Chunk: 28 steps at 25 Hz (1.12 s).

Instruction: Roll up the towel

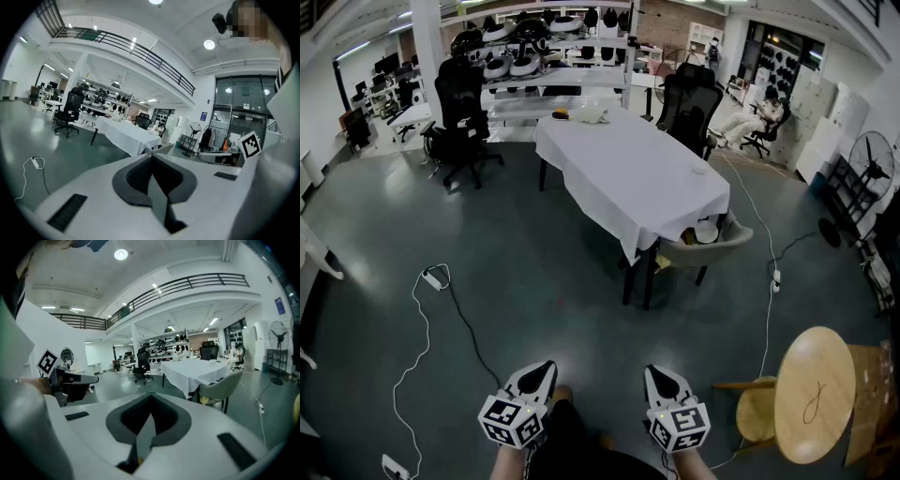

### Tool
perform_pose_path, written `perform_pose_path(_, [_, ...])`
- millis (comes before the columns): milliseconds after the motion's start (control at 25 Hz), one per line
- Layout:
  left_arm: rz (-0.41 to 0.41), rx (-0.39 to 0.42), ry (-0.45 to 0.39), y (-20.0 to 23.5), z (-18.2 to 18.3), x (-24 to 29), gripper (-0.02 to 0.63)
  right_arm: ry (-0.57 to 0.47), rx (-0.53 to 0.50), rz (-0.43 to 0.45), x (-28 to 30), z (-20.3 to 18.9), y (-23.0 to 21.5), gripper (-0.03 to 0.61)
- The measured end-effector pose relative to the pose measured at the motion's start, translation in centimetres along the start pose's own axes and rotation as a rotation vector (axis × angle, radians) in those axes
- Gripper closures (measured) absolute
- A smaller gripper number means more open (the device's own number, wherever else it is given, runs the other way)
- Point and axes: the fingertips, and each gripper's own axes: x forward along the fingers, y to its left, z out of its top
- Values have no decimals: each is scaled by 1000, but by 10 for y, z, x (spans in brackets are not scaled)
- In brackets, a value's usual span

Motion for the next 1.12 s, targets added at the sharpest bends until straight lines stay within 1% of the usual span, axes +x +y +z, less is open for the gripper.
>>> perform_pose_path(120, [8, 26, 1, -14, -2, -12, 601, -13, 4, -7, -18, -2, 3, 572])
perform_pose_path(240, [14, 44, -16, -17, 2, -23, 601, -54, 8, 13, -30, 1, 11, 572])
perform_pose_path(360, [40, 46, -38, -9, 13, -31, 601, -91, -8, 25, -33, 13, 20, 572])
perform_pose_path(480, [57, 43, -52, -1, 21, -39, 601, -95, -35, 14, -29, 23, 27, 572])
perform_pose_path(560, [72, 45, -62, 4, 26, -45, 601, -106, -31, 15, -27, 29, 31, 572])
perform_pose_path(680, [122, 39, -80, 21, 33, -56, 601, -105, -34, 39, -18, 32, 42, 578])
perform_pose_path(720, [135, 34, -83, 27, 34, -59, 601, -99, -37, 51, -14, 32, 47, 570])
perform_pose_path(760, [143, 28, -85, 34, 34, -62, 597, -94, -38, 63, -10, 32, 52, 509])
perform_pose_path(800, [148, 18, -88, 40, 34, -66, 586, -93, -38, 72, -6, 32, 57, 471])
perform_pose_path(840, [150, 3, -91, 46, 35, -69, 541, -93, -40, 77, -2, 33, 62, 450])
perform_pose_path(880, [148, -14, -95, 52, 35, -73, 471, -92, -43, 79, 1, 33, 66, 425])
perform_pose_path(920, [146, -33, -101, 57, 36, -77, 406, -88, -48, 81, 4, 33, 69, 386])
perform_pose_path(960, [147, -48, -108, 62, 37, -81, 361, -81, -53, 84, 7, 31, 72, 344])
perform_pose_path(1040, [159, -54, -118, 71, 37, -88, 317, -65, -65, 94, 13, 27, 78, 289])
perform_pose_path(1120, [178, -43, -118, 83, 37, -94, 298, -63, -79, 91, 17, 27, 82, 287])
